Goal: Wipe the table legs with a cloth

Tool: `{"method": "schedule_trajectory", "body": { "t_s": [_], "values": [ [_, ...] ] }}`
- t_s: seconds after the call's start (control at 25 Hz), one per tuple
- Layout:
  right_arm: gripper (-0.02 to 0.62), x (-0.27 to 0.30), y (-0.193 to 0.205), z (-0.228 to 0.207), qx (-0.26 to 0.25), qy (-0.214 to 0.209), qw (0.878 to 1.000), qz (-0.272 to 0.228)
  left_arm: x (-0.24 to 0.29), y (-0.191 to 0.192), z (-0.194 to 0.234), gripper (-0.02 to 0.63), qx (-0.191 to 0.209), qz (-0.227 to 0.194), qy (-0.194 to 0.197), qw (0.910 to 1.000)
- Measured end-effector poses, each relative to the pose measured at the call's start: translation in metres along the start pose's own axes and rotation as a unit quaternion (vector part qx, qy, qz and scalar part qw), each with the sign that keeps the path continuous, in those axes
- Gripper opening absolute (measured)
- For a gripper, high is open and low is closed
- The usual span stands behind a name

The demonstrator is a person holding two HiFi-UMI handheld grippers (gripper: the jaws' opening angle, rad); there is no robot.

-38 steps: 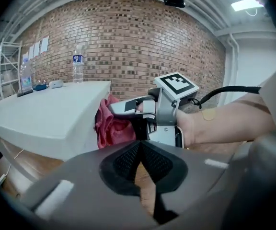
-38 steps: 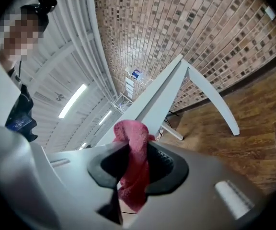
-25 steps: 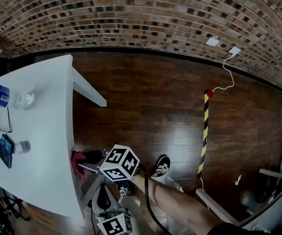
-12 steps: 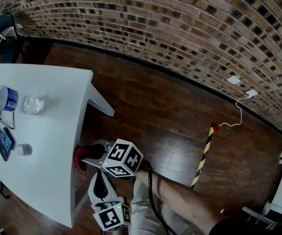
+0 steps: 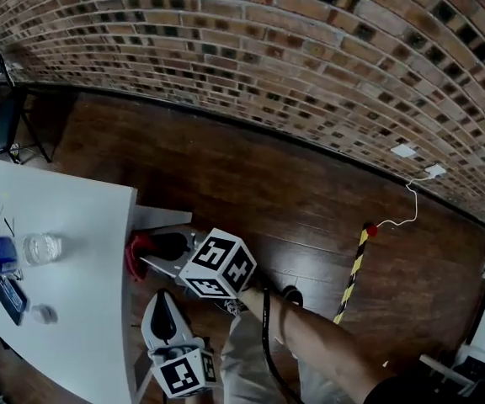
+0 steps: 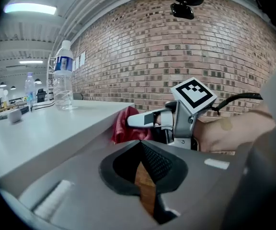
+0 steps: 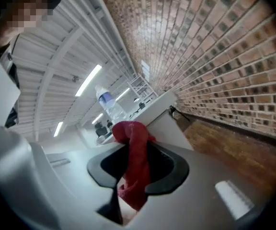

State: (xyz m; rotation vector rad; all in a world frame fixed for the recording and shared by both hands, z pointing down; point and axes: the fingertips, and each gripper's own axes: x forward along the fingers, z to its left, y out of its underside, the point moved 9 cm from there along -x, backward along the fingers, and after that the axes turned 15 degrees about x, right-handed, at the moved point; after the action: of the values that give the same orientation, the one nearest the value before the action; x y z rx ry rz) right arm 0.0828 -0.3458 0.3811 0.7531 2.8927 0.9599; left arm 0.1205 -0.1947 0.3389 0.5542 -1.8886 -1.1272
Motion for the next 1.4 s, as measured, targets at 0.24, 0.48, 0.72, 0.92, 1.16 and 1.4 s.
{"method": "schedule_trajectory", "body": {
  "t_s": [0.24,0.48,0.72,0.92,1.16,1.4],
  "values": [
    [0.089,-0.009,-0.007,-0.029,0.135,-0.040,0.986,-0.086,0.041,-0.022,-0.003,-0.005,0.012,0.004,-0.028,0.9995],
    [0.087,-0.020,-0.008,-0.044,0.257,-0.106,0.951,-0.139,0.068,-0.051,-0.006,-0.005,0.009,-0.014,-0.049,0.9987],
    [0.089,-0.012,-0.019,-0.056,0.269,-0.095,0.949,-0.133,0.094,-0.056,-0.002,-0.005,0.025,0.030,-0.055,0.9977],
    [0.091,-0.002,-0.011,-0.080,0.264,-0.059,0.955,-0.120,0.121,-0.037,-0.001,-0.005,0.011,0.032,-0.045,0.9984],
    [0.091,0.014,0.047,-0.153,0.262,0.007,0.959,-0.104,0.146,0.031,-0.020,-0.005,0.018,0.059,-0.038,0.9974],
    [0.089,0.040,0.137,-0.270,0.285,0.075,0.952,-0.079,0.186,0.109,-0.056,-0.005,0.021,0.034,0.016,0.9991]
  ]
}}
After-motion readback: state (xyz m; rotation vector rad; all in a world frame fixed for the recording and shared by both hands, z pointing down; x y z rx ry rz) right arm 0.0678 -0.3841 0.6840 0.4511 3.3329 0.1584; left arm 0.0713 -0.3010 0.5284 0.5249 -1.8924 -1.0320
